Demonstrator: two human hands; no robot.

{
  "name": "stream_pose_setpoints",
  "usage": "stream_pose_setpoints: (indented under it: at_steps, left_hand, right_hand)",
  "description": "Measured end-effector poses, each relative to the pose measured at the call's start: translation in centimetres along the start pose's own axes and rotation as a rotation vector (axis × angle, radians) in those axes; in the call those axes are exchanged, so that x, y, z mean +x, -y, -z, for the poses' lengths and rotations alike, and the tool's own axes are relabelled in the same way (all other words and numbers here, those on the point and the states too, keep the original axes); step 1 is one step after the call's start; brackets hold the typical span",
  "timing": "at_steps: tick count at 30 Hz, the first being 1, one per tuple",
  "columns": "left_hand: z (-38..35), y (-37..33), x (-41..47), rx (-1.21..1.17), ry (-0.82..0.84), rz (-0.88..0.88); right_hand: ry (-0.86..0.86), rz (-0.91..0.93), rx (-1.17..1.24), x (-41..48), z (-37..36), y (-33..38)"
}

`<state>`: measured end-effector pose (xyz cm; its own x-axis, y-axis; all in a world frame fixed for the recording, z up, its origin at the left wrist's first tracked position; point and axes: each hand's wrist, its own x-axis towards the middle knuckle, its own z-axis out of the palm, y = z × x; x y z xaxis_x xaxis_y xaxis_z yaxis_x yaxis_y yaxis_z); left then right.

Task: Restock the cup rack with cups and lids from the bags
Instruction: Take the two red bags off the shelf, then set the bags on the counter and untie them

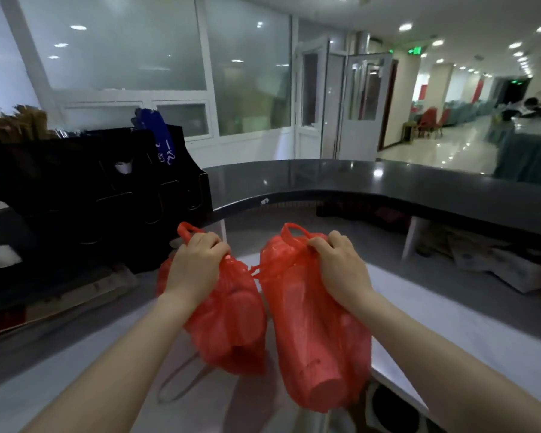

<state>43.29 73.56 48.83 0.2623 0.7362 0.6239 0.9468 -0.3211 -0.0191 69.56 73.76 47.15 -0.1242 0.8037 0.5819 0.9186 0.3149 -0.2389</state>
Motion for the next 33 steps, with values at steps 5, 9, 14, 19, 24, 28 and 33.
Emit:
stream_pose_setpoints:
  at_steps: [5, 9, 14, 19, 24, 28, 33]
  left_hand:
    - [-5.4, -0.1, 5.1, 0.037, 0.023, 0.163]
    - [-8.3, -1.0, 8.5, 0.024, 0.169, 0.395]
    - [-11.2, -3.3, 9.7, -0.158, 0.496, 0.435]
    - [-12.1, -5.2, 9.2, -0.092, 0.642, 0.324]
    - [-9.3, -4.6, 8.9, 0.223, 0.657, 0.284]
    - [-7.1, -4.6, 8.9, 0.402, 0.478, 0.297]
    - [-7.1, -4.6, 9.2, 0.355, 0.288, 0.202]
  right_hand:
    - [0.093, 0.041, 0.055, 6.3, -4.6, -5.4]
    - [0.136, 0.035, 0.083, 10.2, -7.2, -8.8]
    - [0.221, 0.080, 0.074, 11.1, -9.7, -10.3]
    - [0.334, 0.149, 0.089, 10.5, -10.7, -10.4]
    - [0.372, 0.165, 0.043, 10.7, -10.5, -10.0]
    - [0.293, 0.180, 0.075, 10.9, -9.8, -8.7]
    - [0.251, 0.249, 0.120, 11.2, -8.7, -7.3]
